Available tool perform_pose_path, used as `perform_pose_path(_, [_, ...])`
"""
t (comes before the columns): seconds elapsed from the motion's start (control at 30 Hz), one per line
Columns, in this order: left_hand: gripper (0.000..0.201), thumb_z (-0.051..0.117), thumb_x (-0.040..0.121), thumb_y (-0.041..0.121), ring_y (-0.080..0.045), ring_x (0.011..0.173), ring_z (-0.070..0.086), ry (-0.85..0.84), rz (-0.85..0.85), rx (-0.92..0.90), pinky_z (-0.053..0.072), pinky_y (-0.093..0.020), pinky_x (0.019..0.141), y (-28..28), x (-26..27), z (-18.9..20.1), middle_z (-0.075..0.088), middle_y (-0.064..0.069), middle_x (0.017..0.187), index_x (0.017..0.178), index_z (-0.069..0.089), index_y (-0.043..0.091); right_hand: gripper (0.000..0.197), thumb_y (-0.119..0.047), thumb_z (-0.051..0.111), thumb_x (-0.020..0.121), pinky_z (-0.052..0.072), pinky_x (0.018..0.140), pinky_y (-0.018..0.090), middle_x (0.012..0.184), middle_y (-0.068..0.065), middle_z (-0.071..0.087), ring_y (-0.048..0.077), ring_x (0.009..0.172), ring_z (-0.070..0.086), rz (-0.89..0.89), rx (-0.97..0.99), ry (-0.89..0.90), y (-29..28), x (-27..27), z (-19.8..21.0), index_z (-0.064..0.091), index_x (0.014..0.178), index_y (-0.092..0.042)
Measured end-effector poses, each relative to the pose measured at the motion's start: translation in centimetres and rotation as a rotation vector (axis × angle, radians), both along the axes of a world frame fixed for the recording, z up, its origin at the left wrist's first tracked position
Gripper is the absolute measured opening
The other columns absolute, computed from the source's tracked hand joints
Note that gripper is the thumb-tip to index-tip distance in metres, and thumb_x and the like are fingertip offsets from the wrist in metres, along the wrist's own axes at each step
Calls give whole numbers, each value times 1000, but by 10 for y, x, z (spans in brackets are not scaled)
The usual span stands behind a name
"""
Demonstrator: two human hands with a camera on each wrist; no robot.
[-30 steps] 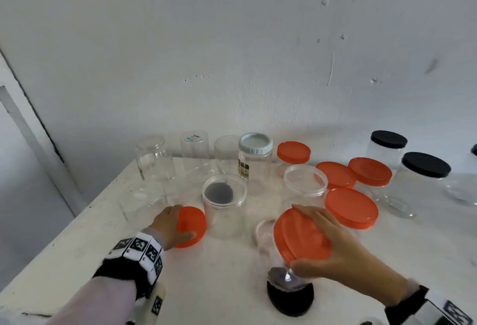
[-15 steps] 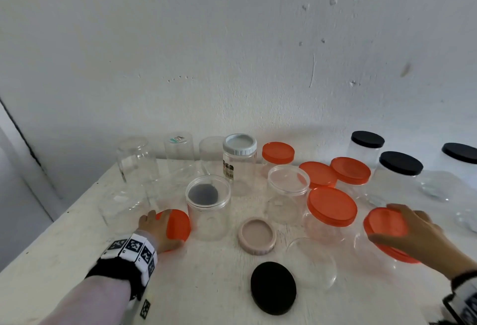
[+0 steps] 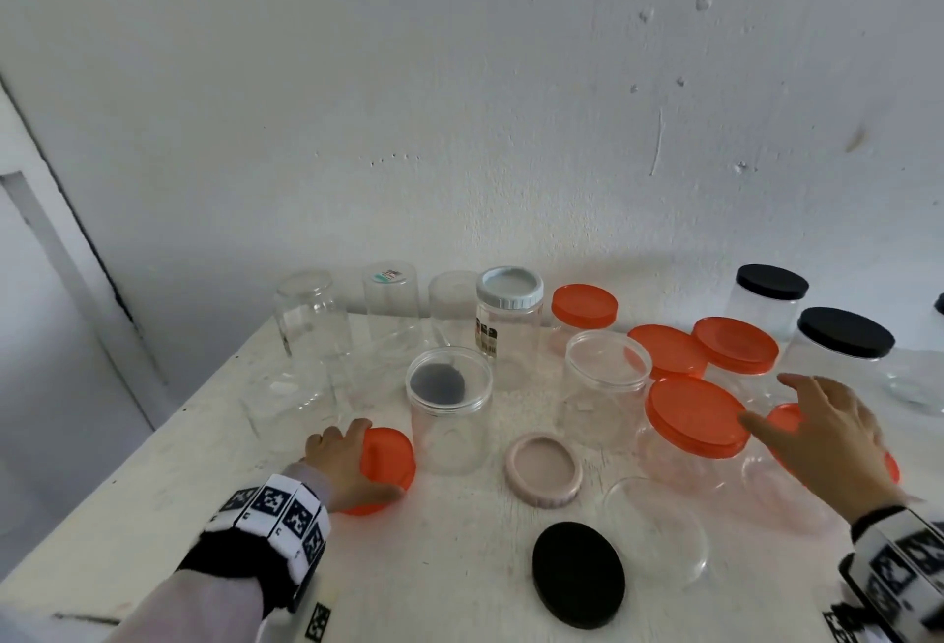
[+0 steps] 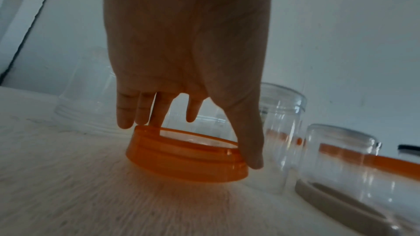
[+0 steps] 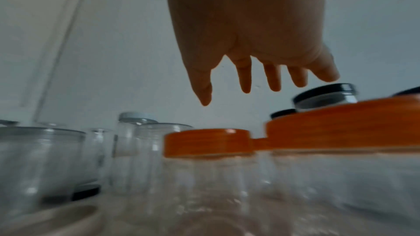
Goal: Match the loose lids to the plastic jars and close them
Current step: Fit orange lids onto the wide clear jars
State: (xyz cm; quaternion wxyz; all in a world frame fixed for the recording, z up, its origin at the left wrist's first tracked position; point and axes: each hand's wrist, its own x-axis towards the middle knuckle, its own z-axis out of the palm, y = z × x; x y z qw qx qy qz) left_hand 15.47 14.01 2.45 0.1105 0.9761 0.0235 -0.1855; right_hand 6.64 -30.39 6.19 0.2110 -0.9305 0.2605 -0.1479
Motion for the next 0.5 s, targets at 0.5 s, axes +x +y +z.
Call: perform_pose_path(0.5, [113,75,51,70,-24,122,45,-308,263,-615,43,-40,101,83,-70,13,39,-5,143,143,25,27,43,-26,61,91,25,95,11,133,-4,47,11,125,38,1044,88,-245,297,61,29,50,132,-17])
